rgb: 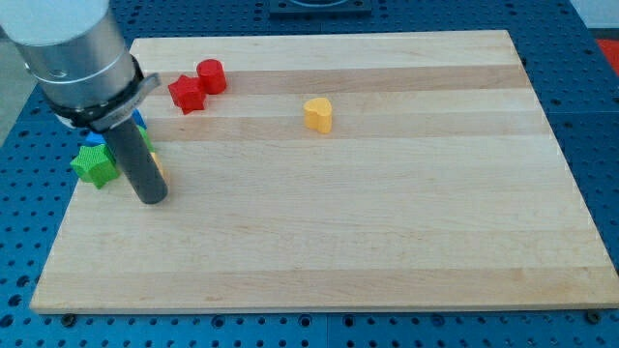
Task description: Keep yellow heart in between red star and green circle
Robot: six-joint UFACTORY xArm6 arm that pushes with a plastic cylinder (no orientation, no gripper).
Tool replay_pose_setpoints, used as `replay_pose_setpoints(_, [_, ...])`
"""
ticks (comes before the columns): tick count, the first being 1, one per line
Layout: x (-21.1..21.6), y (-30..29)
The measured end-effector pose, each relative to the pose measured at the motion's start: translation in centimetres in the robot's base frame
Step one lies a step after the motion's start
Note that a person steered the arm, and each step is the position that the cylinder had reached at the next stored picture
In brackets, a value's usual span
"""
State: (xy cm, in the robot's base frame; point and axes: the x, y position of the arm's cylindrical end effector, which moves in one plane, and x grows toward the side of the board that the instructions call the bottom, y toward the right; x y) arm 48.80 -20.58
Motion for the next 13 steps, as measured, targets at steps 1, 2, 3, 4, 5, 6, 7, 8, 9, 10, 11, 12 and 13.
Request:
replay_pose_setpoints(1, [-0.7,-0.7])
replay_pose_setpoints(2, [-0.4,-0.7])
replay_pose_setpoints(3, [-0.3,0.9])
replay_pose_setpoints(4, [-2.3,6.8])
replay_pose_setpoints(5, [-5.1,14.3])
replay_pose_setpoints(6, [-7.0,16.9])
replay_pose_setpoints(7, [-8.4,17.9])
replay_pose_setpoints(8, [-10.1,21.3])
replay_pose_setpoints(9, [-10.3,22.8])
replay_pose_setpoints(10, [-10.3,25.1])
replay_pose_setpoints(11, [-12.3,29.2])
replay_pose_setpoints(12, [-14.5,30.1])
replay_pose_setpoints(13, [-14.3,25.8])
